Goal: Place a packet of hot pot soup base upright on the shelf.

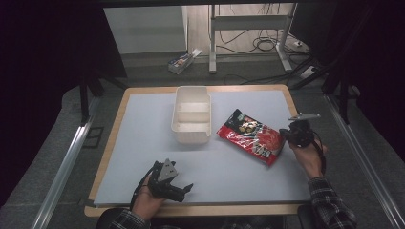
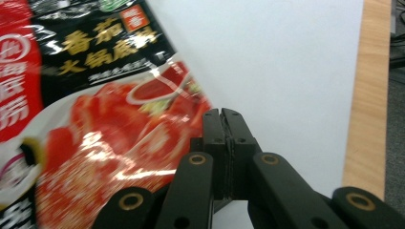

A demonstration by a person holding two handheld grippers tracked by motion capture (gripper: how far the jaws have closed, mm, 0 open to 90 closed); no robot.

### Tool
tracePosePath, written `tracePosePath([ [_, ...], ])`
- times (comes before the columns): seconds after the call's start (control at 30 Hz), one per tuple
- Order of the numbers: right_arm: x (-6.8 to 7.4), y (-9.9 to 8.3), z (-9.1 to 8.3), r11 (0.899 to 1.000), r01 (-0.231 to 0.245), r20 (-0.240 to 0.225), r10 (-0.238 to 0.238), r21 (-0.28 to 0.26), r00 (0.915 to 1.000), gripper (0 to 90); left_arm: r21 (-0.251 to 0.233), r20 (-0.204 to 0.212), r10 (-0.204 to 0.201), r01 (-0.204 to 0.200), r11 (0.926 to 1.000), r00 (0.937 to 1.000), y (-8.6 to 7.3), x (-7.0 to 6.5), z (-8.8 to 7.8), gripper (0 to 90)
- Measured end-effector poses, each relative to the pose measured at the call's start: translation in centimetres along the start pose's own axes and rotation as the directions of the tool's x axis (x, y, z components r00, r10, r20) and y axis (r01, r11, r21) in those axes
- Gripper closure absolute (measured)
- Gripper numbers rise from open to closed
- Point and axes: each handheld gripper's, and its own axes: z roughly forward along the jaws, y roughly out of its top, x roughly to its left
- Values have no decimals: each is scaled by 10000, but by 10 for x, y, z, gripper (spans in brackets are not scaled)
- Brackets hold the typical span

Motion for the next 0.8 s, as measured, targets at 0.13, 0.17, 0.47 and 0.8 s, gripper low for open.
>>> tracePosePath([
  [0.13, -6, 4, 9, 9999, 5, 77, -6, 135, 10000, 882, 2, -23, 0, 0, 10000, 10000, 0, 0, 0, 7],
  [0.17, -9, 6, 16, 9996, 94, 127, -98, 275, 9999, 882, 6, -27, -1, 1, 10000, 10000, 0, 0, 0, 7],
  [0.47, -14, 6, 38, 9950, 394, -21, -393, 917, 9992, 883, 33, -42, -9, 9, 10000, 10000, 0, 0, 1, 8],
  [0.8, -12, -1, 32, 9960, 175, -347, -144, 879, 9993, 888, 39, -58, -40, 40, 10000, 10000, 0, 1, 1, 8],
])
